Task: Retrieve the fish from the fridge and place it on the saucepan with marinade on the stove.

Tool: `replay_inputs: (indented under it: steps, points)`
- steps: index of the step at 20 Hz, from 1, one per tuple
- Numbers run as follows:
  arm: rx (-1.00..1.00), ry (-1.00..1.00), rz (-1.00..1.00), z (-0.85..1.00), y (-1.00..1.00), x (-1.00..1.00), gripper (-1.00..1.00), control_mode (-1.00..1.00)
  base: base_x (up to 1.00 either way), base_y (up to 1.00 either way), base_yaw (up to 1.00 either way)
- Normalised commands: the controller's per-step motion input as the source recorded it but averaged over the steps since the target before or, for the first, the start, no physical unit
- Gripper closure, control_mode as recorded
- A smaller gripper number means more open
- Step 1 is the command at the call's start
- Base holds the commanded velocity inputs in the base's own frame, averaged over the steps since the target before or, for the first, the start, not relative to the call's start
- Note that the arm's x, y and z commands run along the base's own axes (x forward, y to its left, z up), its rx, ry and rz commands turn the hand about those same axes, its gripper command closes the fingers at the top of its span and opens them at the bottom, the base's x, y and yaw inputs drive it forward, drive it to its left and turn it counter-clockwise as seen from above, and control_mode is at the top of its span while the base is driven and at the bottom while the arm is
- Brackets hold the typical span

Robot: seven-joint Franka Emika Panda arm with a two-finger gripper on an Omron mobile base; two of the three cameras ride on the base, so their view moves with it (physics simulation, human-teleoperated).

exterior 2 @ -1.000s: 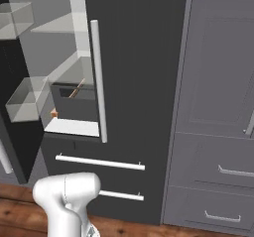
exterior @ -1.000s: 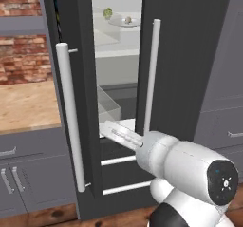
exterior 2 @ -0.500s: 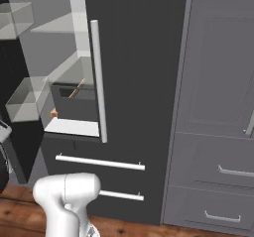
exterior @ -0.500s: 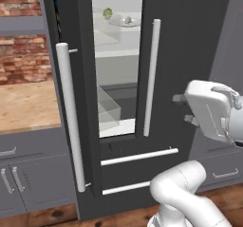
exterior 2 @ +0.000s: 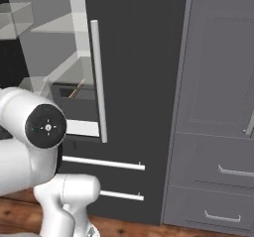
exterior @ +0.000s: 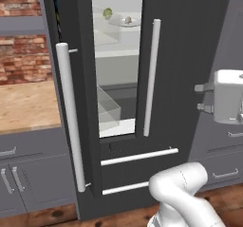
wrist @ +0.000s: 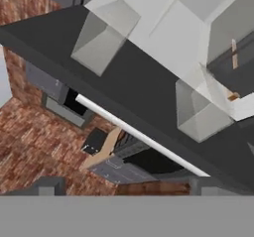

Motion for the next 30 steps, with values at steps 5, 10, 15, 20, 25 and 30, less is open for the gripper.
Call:
replay_inputs:
  steps: [5, 10, 15, 20, 25, 30]
  points:
    - [-0.04, -0.14, 0.07, -0.17, 0.12, 0.69, -1.0, -1.0, 0.0, 0.0, 0.0]
    - [-0.06, -0.23, 0.05, -0.29, 0.39, 0.81, -1.0, -1.0, 0.0, 0.0, 0.0]
    - [-0.07, -0.27, 0.07, -0.13, 0.59, 0.76, -1.0, -1.0, 0.0, 0.0, 0.0]
    - [-0.08, -0.21, 0.14, 0.0, 0.76, 0.67, -1.0, -1.0, 0.0, 0.0, 0.0]
    - [-0.1, -0.1, 0.21, 0.0, 0.82, 0.63, -1.0, -1.0, 0.0, 0.0, 0.0]
    - [-0.12, -0.03, 0.29, -0.04, 0.97, 0.71, -1.0, -1.0, 0.0, 0.0, 0.0]
